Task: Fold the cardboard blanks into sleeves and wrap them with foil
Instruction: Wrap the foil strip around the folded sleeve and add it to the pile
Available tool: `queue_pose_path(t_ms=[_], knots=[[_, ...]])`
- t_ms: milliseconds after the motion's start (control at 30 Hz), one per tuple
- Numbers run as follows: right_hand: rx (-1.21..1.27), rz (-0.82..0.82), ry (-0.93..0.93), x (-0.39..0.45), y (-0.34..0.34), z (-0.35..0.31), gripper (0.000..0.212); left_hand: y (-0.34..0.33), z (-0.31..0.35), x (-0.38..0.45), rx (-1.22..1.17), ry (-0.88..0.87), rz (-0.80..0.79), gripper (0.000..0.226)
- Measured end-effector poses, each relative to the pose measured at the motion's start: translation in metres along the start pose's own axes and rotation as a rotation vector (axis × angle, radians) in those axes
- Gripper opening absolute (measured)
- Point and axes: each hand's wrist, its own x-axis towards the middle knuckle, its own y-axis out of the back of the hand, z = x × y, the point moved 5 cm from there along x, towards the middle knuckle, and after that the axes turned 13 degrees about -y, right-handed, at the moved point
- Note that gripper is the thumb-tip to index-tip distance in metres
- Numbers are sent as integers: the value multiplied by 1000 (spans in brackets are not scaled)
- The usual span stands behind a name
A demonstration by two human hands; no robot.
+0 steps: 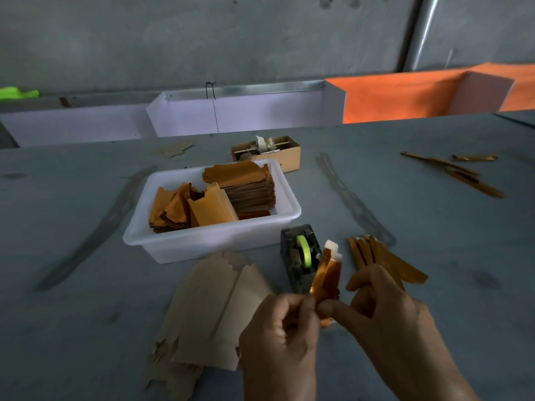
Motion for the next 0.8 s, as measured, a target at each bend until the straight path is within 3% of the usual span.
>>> queue_pose_path(t_ms=[133, 233, 367, 433, 500, 567, 633, 700, 800], knots=[[327, -237, -92, -2, -15, 10, 31, -2, 1, 1, -48, 68, -84, 17], [458, -260, -99, -1, -21, 15, 11, -4, -1, 1, -83, 131, -164, 19], [563, -368, -115, 0, -28, 18, 29, -5, -9, 1, -123, 295, -239, 18], [633, -325, -157, 8, -24, 22, 36, -5, -14, 2, -99, 344, -295, 16], [652, -157, -186, 25, -10, 34, 30, 5, -19, 9, 107, 228, -290, 20], [603, 22, -188, 49, 8, 47, 19, 19, -23, 18, 583, 37, -351, 26], [480, 153, -209, 76, 20, 63, 22, 34, -28, 26, 1051, -47, -395, 40], [329, 191, -256, 98, 22, 76, 27, 41, -35, 31, 1234, -14, -424, 46], [63, 190, -333, 115, 18, 92, 34, 44, -41, 35, 1252, 36, -428, 50]])
